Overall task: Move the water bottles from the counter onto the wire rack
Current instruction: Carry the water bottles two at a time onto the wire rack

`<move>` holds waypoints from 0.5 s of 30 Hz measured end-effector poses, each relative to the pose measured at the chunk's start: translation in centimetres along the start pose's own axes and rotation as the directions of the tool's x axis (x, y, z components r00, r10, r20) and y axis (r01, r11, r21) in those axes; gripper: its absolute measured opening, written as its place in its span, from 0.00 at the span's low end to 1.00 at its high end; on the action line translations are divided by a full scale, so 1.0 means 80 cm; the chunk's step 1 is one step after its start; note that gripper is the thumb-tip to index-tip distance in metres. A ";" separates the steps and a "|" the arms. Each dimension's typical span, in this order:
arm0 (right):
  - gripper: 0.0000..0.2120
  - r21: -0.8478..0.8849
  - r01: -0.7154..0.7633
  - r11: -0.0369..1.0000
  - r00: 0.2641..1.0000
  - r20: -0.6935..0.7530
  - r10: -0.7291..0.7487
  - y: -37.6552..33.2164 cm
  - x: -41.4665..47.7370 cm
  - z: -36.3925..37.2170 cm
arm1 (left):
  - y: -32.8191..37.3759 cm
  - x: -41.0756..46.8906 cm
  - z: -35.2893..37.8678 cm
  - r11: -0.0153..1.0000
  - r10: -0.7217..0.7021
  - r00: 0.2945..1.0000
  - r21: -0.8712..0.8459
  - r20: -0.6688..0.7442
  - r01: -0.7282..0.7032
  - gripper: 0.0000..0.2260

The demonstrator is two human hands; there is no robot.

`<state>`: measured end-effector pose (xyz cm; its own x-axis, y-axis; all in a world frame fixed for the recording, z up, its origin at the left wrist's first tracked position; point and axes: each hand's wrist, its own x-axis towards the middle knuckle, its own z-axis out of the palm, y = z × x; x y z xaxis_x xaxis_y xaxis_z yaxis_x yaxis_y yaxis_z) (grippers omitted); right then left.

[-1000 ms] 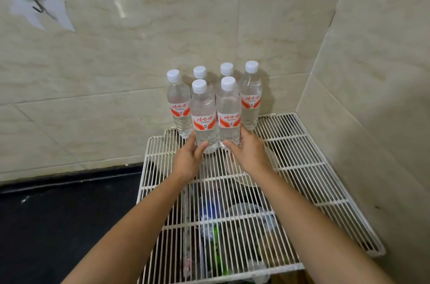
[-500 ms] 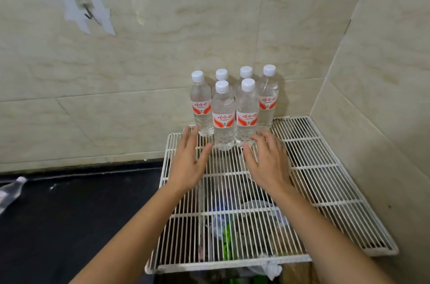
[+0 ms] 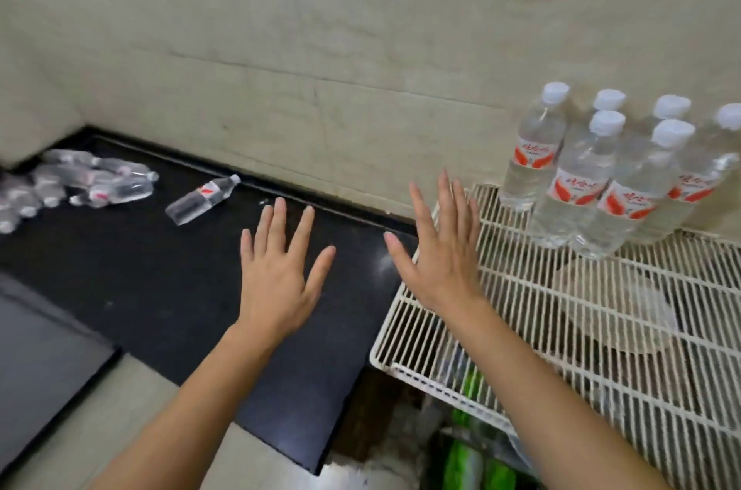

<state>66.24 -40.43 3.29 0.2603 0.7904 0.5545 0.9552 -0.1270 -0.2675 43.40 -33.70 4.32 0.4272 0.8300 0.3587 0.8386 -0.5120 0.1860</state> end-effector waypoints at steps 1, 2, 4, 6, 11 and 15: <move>0.35 0.013 0.019 1.000 0.999 0.033 -0.020 -0.024 0.005 0.010 | -0.024 -0.005 -0.009 1.000 -0.022 1.000 0.014 -0.015 0.023 0.30; 0.35 0.026 0.045 0.999 0.997 0.057 -0.046 -0.050 0.010 0.021 | -0.050 -0.009 -0.019 0.998 -0.050 0.998 0.022 -0.033 0.051 0.30; 0.35 0.043 0.106 0.993 0.991 0.074 -0.109 -0.104 0.020 0.047 | -0.108 -0.018 -0.039 0.993 -0.113 0.992 0.027 -0.064 0.115 0.30; 0.35 0.057 0.150 0.987 0.984 0.089 -0.154 -0.164 0.030 0.078 | -0.175 -0.033 -0.056 0.985 -0.164 0.983 0.039 -0.077 0.168 0.30; 0.35 0.037 0.215 0.976 0.955 0.199 -0.218 -0.336 0.046 0.178 | -0.366 -0.070 -0.097 0.966 -0.229 0.972 0.108 -0.053 0.233 0.30; 0.35 0.064 0.276 0.959 0.911 0.301 -0.282 -0.468 0.058 0.242 | -0.496 -0.081 -0.135 0.946 -0.295 0.955 0.135 -0.026 0.296 0.31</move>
<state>28.99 -20.41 0.57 -0.0751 0.9361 0.3435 0.9788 0.1351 -0.1542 3.70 -21.12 4.51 0.1517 0.9381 0.3115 0.9651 -0.2087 0.1584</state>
